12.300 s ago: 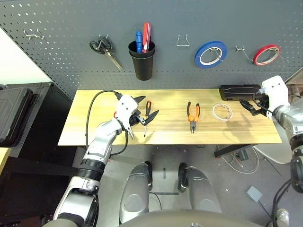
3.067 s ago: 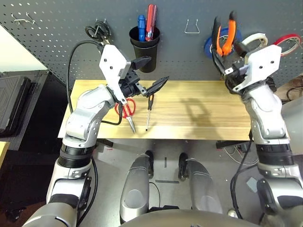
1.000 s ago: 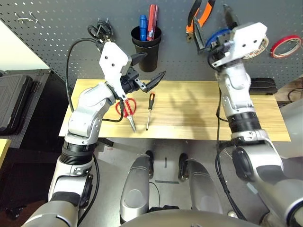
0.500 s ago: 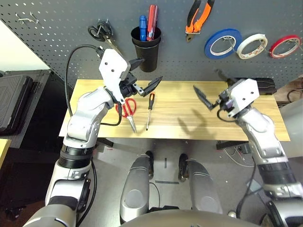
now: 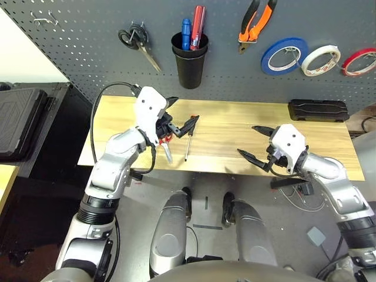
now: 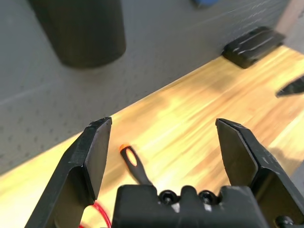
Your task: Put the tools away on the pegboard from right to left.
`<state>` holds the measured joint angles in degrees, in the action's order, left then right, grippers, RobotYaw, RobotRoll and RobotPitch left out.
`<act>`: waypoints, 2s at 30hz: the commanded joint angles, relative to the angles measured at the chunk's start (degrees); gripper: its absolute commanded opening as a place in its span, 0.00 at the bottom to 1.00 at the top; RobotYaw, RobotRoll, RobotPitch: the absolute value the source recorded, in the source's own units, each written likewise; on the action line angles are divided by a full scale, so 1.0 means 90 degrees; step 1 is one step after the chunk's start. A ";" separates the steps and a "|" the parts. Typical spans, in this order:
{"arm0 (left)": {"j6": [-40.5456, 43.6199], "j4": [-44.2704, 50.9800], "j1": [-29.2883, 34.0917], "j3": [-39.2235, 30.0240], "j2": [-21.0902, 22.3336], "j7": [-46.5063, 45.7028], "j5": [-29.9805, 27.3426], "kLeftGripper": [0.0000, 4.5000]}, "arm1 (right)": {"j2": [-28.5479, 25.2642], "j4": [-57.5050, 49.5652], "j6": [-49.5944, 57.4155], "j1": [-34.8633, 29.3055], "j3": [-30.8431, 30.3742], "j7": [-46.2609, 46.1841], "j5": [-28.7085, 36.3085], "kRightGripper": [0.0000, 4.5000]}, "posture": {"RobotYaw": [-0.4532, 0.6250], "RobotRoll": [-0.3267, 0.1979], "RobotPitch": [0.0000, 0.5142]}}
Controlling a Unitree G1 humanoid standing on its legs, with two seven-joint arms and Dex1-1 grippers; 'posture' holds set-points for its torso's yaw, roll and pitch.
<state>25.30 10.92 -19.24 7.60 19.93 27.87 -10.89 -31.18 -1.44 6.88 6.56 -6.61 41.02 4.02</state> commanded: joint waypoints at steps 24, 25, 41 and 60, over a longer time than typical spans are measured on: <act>0.0506 -0.4549 -0.1912 0.0234 -0.1451 -0.1171 0.1097 1.00 | 0.0611 0.1056 0.0233 0.0021 -0.0559 -0.0356 -0.0659 1.00 | 0.53 0.62 0.64; 0.0472 -0.4737 -0.2010 0.0201 -0.1510 -0.1196 0.1090 1.00 | 0.0617 0.1055 0.0237 0.0023 -0.0566 -0.0362 -0.0666 1.00 | 0.53 0.62 0.64; -0.0801 -0.8548 -0.3462 -0.0237 -0.2016 -0.2015 0.1361 1.00 | 0.0577 0.0412 0.0515 -0.0292 -0.0494 -0.0481 -0.0717 1.00 | 0.44 0.62 0.66; -0.1275 -0.8953 -0.3419 -0.0662 -0.2210 -0.2345 0.1410 0.20 | 0.0517 0.0299 0.0465 -0.0240 -0.0414 -0.0497 -0.0659 1.00 | 0.45 0.62 0.61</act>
<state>13.89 -68.56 -51.53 2.07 1.13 7.05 2.12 -26.09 0.24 11.79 5.03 -10.64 36.17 -2.26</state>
